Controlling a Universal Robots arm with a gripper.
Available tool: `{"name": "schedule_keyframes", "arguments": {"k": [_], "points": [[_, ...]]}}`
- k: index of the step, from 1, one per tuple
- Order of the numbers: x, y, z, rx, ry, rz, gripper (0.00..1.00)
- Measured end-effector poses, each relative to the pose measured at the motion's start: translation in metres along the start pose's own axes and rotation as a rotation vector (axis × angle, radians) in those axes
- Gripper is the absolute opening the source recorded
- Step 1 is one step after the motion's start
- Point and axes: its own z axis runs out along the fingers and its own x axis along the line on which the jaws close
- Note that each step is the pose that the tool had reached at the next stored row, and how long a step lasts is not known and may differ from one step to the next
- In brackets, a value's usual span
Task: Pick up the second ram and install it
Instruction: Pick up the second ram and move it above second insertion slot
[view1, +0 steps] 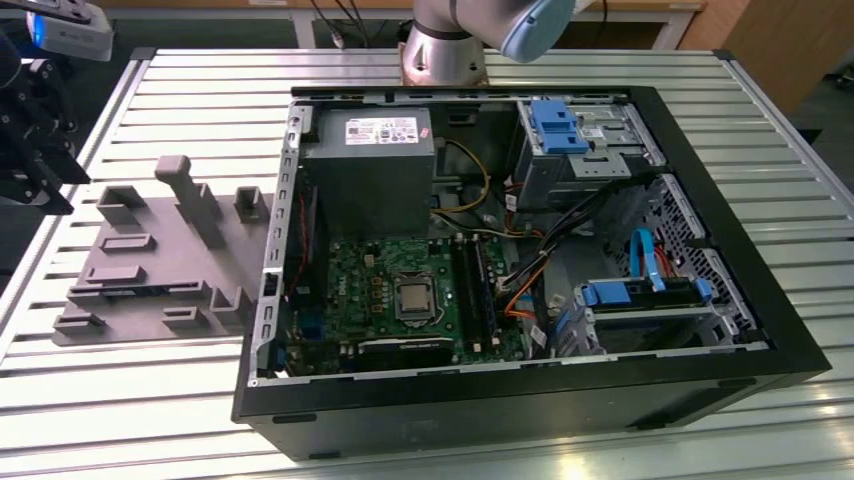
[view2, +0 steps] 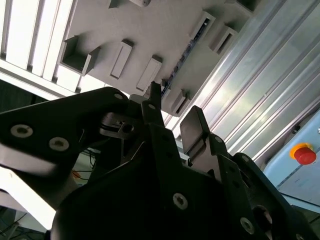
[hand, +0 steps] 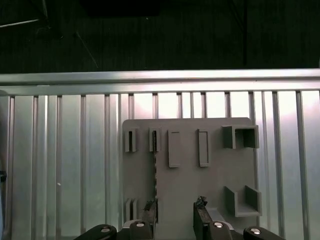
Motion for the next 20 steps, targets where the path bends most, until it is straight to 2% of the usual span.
{"name": "schedule_keyframes", "arguments": {"k": [3, 13, 20], "points": [[0.0, -0.0001, 0.0024, -0.0001, 0.0001, 0.0, 0.43], [0.0, -0.0001, 0.0036, 0.0001, -0.0001, 0.0, 0.43], [0.0002, -0.0003, 0.0101, -0.0001, 0.0001, 0.0, 0.43]]}}
